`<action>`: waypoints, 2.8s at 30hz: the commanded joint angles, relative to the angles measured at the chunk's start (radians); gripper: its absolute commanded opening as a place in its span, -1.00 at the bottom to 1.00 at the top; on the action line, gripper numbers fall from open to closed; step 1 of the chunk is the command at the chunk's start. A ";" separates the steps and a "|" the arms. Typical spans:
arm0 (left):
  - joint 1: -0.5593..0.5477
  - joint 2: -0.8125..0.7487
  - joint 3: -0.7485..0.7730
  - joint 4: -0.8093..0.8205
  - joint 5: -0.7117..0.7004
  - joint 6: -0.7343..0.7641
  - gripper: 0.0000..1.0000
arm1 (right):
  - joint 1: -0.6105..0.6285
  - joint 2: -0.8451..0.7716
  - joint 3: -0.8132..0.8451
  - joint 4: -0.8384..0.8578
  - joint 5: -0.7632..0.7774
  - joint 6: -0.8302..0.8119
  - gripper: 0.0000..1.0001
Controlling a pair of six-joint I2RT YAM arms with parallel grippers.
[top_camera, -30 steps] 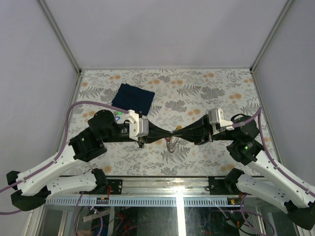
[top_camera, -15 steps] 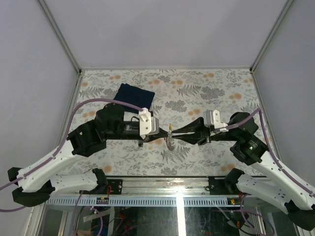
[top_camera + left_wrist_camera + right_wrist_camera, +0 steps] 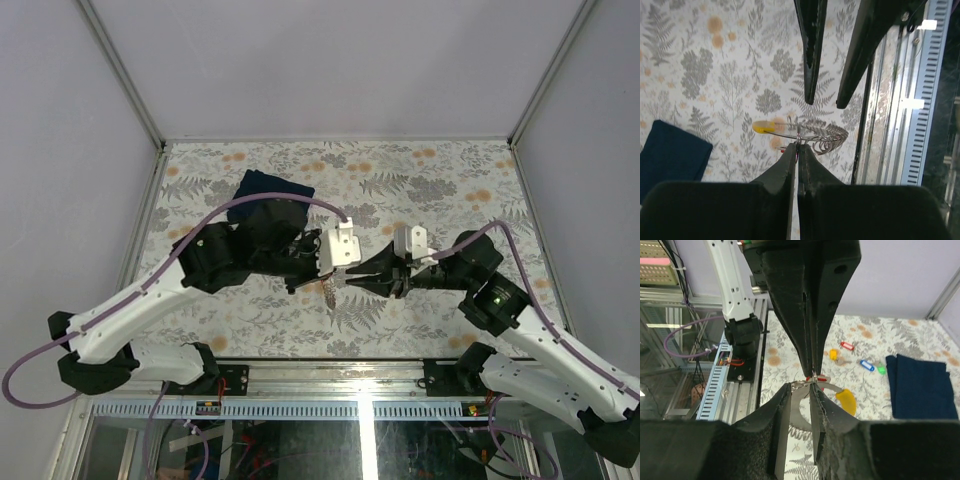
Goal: Put the keys on the keyring
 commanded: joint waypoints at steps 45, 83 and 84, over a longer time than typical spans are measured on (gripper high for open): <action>-0.192 0.214 0.255 -0.390 -0.323 -0.084 -1.00 | 0.020 0.388 -0.334 1.287 -0.108 0.508 -0.40; -0.199 0.209 0.257 -0.383 -0.337 -0.076 -1.00 | 0.048 0.416 -0.315 1.208 -0.113 0.466 -0.52; -0.199 0.207 0.256 -0.384 -0.337 -0.077 -1.00 | 0.049 0.413 -0.315 1.205 -0.111 0.464 -0.52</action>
